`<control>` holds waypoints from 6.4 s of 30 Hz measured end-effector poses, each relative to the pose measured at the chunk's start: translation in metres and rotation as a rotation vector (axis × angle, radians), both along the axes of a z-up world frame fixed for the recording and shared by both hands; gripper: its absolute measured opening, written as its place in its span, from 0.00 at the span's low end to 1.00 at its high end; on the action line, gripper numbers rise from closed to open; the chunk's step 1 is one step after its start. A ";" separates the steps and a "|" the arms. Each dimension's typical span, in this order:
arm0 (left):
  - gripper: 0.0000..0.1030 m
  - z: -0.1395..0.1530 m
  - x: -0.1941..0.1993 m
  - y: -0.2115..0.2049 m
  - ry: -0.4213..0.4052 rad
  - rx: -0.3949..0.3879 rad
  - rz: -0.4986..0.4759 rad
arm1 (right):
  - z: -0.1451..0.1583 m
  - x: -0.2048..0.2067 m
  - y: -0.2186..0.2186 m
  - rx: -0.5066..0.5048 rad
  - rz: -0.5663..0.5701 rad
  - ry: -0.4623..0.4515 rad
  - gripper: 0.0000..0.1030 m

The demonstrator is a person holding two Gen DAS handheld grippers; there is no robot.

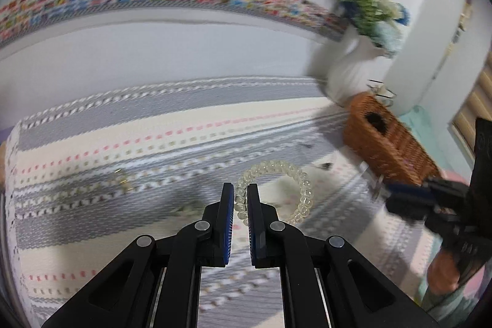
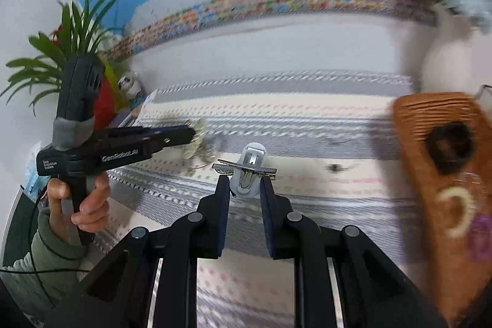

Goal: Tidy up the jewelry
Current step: 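Carry the bead bracelet in the left tool to the basket while the right tool carries the clip, then open the left tool over the basket while the right tool releases the silver clip, then move both open tools back over the remaining jewelry, then close the left tool on the silver crystal earrings while the right tool grasps the small gold earring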

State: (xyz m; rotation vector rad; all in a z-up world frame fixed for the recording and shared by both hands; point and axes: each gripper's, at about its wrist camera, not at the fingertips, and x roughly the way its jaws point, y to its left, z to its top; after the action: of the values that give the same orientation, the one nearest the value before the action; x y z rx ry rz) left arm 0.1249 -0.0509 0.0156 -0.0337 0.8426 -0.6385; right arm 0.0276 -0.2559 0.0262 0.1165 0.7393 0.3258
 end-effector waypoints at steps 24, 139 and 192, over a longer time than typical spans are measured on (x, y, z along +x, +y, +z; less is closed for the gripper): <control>0.08 0.069 -0.045 -0.248 -0.051 0.047 -0.351 | 0.035 -0.093 -0.185 -0.062 -0.308 -0.004 0.21; 0.22 -0.044 0.018 0.058 0.214 -0.106 0.173 | -0.068 0.101 0.081 -0.203 0.157 0.119 0.41; 0.33 -0.051 0.002 -0.008 -0.020 0.299 0.173 | -0.067 0.087 0.102 -0.364 0.179 0.042 0.12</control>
State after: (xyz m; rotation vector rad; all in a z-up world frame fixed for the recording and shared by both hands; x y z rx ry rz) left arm 0.1267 -0.0592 -0.0359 0.1687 0.8979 -0.3461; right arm 0.1142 -0.1543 -0.0408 -0.2896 0.8418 0.3547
